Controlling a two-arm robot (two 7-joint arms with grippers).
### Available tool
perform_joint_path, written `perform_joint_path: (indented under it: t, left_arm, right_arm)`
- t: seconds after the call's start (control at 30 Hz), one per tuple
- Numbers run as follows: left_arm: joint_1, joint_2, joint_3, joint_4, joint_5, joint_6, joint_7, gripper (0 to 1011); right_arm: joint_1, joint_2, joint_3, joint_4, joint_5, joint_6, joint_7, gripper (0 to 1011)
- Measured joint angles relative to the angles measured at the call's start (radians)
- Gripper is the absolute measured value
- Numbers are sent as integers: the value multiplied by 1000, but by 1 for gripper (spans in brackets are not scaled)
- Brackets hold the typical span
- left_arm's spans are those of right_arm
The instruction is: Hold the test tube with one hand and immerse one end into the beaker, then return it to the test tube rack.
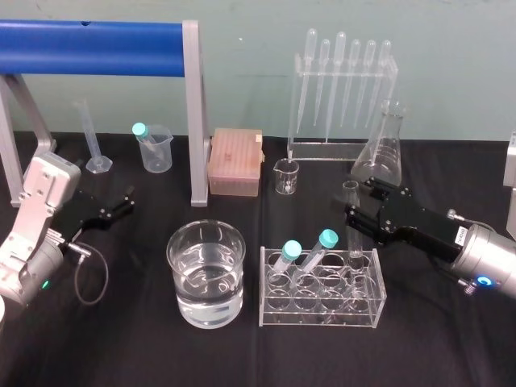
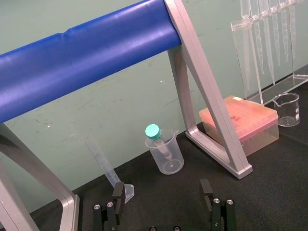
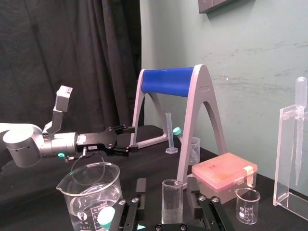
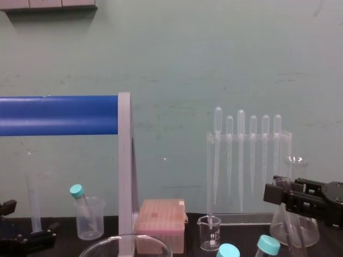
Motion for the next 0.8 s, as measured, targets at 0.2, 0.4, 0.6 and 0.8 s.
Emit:
perform_joint_path:
  t: [0.2,0.4,0.6,0.8]
  left_arm:
    - [0,0,0,0,0,0,0,1000]
    - [0,0,0,0,0,0,0,1000]
    - [0,0,0,0,0,0,0,1000]
    - [0,0,0,0,0,0,0,1000]
  right_arm:
    - [0,0,0,0,0,-1,0,712]
    - [0,0,0,0,1,-1,0,895]
    - [0,0,0,0,1,-1,0,1003]
    - [14,-4,19,-33,8,-34,1,1000]
